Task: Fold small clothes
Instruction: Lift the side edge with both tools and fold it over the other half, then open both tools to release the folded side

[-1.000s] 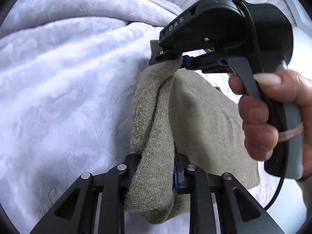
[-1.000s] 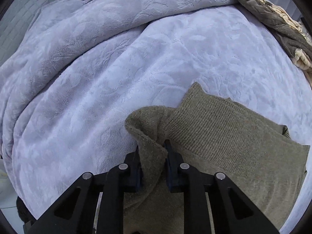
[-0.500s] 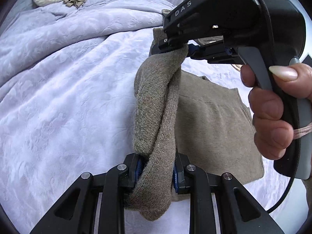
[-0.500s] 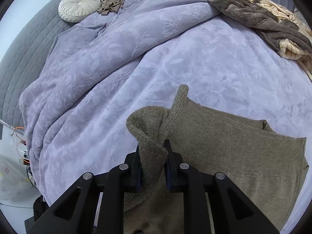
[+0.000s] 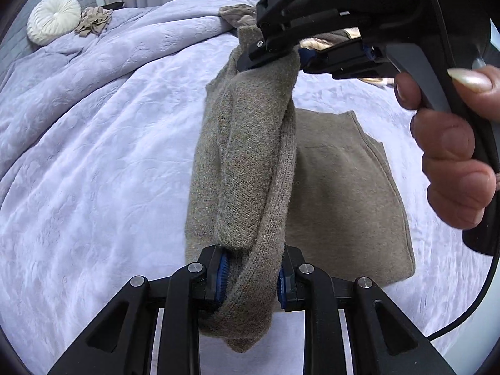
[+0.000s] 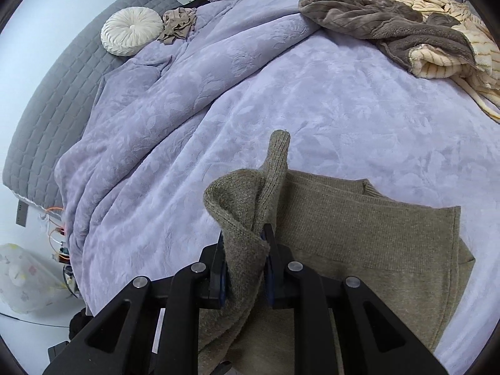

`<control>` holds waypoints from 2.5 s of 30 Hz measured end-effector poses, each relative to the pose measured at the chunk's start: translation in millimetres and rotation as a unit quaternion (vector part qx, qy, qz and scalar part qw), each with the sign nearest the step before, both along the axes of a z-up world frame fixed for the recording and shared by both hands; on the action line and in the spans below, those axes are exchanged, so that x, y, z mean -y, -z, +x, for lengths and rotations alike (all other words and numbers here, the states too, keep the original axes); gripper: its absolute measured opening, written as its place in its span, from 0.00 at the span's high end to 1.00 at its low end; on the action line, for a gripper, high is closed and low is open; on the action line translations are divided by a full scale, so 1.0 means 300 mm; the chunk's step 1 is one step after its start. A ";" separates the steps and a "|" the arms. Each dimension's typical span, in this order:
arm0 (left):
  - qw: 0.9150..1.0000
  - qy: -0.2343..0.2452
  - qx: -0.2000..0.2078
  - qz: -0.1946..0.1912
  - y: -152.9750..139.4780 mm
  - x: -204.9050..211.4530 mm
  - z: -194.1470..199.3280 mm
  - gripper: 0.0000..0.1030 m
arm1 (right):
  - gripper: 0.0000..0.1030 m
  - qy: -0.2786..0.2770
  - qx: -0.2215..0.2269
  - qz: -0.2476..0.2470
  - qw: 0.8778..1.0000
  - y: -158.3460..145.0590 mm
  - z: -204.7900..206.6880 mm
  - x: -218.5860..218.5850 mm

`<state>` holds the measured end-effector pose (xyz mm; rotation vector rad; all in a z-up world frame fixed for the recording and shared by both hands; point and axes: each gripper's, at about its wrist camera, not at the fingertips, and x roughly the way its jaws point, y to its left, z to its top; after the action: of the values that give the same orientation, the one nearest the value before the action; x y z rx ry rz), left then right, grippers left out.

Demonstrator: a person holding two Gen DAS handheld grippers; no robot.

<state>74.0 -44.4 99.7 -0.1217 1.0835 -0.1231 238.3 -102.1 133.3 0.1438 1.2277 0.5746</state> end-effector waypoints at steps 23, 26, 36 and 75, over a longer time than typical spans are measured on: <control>0.988 0.039 -0.004 0.151 0.063 0.383 0.020 0.75 | 0.81 -0.005 0.016 0.039 0.999 0.023 -0.018 0.345; 0.987 0.042 -0.007 0.155 0.062 0.418 0.015 0.75 | 0.81 -0.011 0.024 0.041 0.999 0.016 -0.026 0.381; 0.982 0.071 -0.009 0.174 0.060 0.545 0.031 0.75 | 0.81 -0.015 0.038 0.047 0.998 0.003 -0.032 0.505; 0.967 0.121 -0.013 0.226 0.200 0.826 0.050 0.66 | 0.81 0.027 0.020 0.012 0.999 0.254 0.026 0.734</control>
<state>89.0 -292.2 39.6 0.4220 1.1248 -0.0916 246.2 -322.4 57.1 0.1840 1.1741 0.5427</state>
